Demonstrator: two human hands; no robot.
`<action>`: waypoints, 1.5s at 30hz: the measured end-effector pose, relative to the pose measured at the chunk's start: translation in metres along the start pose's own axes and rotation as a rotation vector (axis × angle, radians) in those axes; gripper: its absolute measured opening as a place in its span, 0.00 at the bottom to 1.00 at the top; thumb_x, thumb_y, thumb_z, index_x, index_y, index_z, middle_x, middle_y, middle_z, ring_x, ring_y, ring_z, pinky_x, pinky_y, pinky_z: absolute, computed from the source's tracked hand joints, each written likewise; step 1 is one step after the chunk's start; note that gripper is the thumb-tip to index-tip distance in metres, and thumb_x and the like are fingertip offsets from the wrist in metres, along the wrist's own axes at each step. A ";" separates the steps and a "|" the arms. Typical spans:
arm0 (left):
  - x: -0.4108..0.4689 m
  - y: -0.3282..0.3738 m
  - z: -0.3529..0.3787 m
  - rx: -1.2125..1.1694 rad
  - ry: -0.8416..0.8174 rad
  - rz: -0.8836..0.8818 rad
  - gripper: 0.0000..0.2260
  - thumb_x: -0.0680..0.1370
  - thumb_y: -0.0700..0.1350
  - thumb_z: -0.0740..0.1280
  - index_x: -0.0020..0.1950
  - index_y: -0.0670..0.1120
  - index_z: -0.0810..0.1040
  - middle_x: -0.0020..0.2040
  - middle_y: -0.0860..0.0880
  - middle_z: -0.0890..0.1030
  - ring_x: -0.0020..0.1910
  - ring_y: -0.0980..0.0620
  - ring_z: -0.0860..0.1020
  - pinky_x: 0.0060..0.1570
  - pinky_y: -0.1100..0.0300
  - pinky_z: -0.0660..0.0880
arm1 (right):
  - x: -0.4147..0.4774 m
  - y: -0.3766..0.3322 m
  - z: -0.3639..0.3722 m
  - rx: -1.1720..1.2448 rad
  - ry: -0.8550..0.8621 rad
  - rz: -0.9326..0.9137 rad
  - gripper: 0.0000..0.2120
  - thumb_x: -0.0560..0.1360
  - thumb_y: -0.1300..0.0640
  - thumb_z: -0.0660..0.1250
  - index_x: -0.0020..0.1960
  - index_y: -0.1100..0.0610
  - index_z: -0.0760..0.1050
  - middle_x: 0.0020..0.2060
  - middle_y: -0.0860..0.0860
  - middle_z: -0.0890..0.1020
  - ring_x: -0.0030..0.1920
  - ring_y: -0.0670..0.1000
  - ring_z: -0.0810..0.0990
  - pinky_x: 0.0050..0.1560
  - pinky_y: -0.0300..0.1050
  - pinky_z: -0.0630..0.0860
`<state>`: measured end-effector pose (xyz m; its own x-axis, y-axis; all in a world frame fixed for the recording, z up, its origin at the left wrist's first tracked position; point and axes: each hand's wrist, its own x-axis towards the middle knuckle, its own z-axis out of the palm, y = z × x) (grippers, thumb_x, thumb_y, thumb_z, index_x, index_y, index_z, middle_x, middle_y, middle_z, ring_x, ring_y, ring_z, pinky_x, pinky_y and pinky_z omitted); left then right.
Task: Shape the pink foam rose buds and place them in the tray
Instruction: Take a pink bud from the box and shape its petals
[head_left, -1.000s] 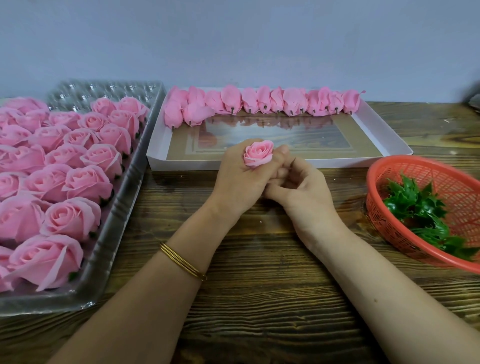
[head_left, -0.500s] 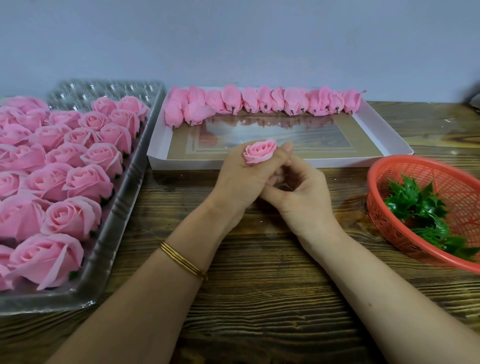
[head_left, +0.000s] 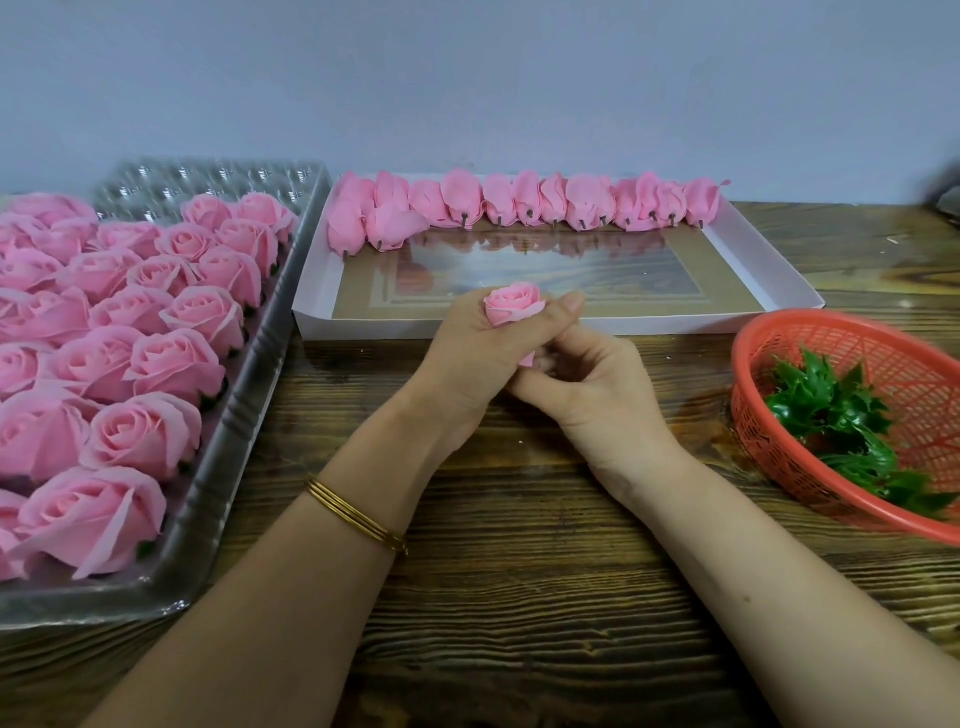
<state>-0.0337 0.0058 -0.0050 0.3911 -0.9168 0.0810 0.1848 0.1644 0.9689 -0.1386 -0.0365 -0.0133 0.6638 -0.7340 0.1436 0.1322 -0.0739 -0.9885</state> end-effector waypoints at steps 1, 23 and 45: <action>0.000 0.000 0.000 -0.007 -0.007 -0.003 0.21 0.76 0.43 0.69 0.51 0.23 0.71 0.42 0.40 0.73 0.41 0.46 0.73 0.40 0.61 0.75 | 0.000 0.000 0.000 0.001 -0.007 0.010 0.13 0.70 0.73 0.70 0.51 0.61 0.81 0.35 0.56 0.78 0.40 0.51 0.75 0.47 0.39 0.75; 0.004 -0.007 0.003 -0.053 0.022 0.047 0.20 0.74 0.46 0.70 0.50 0.28 0.73 0.44 0.38 0.74 0.43 0.42 0.72 0.42 0.56 0.75 | 0.002 0.001 0.002 -0.082 0.089 -0.074 0.13 0.69 0.74 0.72 0.52 0.64 0.79 0.34 0.51 0.77 0.35 0.46 0.73 0.39 0.34 0.73; 0.002 -0.007 0.003 -0.019 -0.005 0.063 0.11 0.79 0.41 0.67 0.48 0.31 0.76 0.35 0.45 0.77 0.39 0.45 0.71 0.41 0.57 0.74 | 0.002 0.002 0.002 -0.097 0.081 -0.116 0.13 0.69 0.73 0.72 0.50 0.60 0.80 0.33 0.49 0.78 0.34 0.40 0.75 0.40 0.31 0.74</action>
<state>-0.0369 0.0015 -0.0107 0.3985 -0.9059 0.1432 0.1773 0.2293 0.9571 -0.1360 -0.0371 -0.0147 0.5858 -0.7687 0.2566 0.1304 -0.2231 -0.9660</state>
